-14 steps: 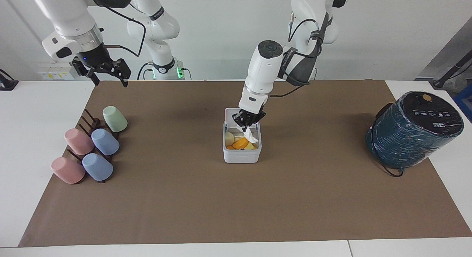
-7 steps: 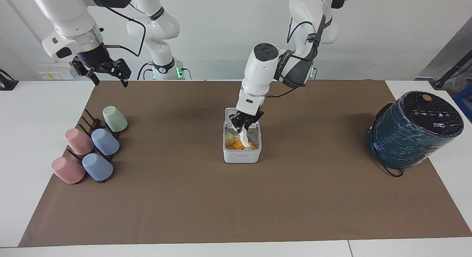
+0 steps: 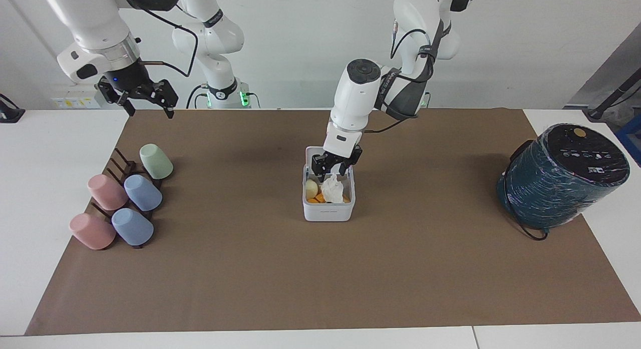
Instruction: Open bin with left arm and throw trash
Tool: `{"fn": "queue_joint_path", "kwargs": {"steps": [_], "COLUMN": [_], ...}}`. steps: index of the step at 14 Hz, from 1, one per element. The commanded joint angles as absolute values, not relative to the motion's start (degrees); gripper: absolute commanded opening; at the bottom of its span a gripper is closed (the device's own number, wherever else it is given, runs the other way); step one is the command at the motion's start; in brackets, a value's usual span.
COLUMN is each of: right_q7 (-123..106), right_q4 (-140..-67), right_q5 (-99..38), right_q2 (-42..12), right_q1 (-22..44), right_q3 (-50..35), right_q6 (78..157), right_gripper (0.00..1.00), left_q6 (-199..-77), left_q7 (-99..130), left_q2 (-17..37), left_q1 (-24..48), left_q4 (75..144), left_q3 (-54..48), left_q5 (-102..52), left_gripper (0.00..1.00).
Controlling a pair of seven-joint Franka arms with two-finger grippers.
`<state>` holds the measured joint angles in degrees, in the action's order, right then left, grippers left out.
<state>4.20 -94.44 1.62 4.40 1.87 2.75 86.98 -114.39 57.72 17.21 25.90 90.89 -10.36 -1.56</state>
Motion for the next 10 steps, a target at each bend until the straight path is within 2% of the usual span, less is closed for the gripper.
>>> {"fn": "queue_joint_path", "kwargs": {"steps": [1,5,10], "right_q7": [2.5,2.5,2.5], "right_q4": [-94.4,-94.4,-94.4], "right_q5": [1.8,1.8,1.8], "right_q2": [4.8,4.8,4.8], "right_q1": [1.4,1.4,1.4], "right_q3": [2.5,2.5,2.5], "right_q6": [86.0,86.0,86.0], "right_gripper": [1.0,1.0,1.0], "left_q6": [-108.7,-95.9,-86.6], "left_q7": [57.1,44.6,25.9], "left_q2": [18.0,17.9,14.0], "left_q1": [21.9,13.9,2.7], "left_q4": [85.4,76.6,76.6], "left_q3": [-10.4,-9.8,-9.8], "left_q5": [-1.9,-1.8,-0.7], "left_gripper": [0.56,0.55,0.56]}}
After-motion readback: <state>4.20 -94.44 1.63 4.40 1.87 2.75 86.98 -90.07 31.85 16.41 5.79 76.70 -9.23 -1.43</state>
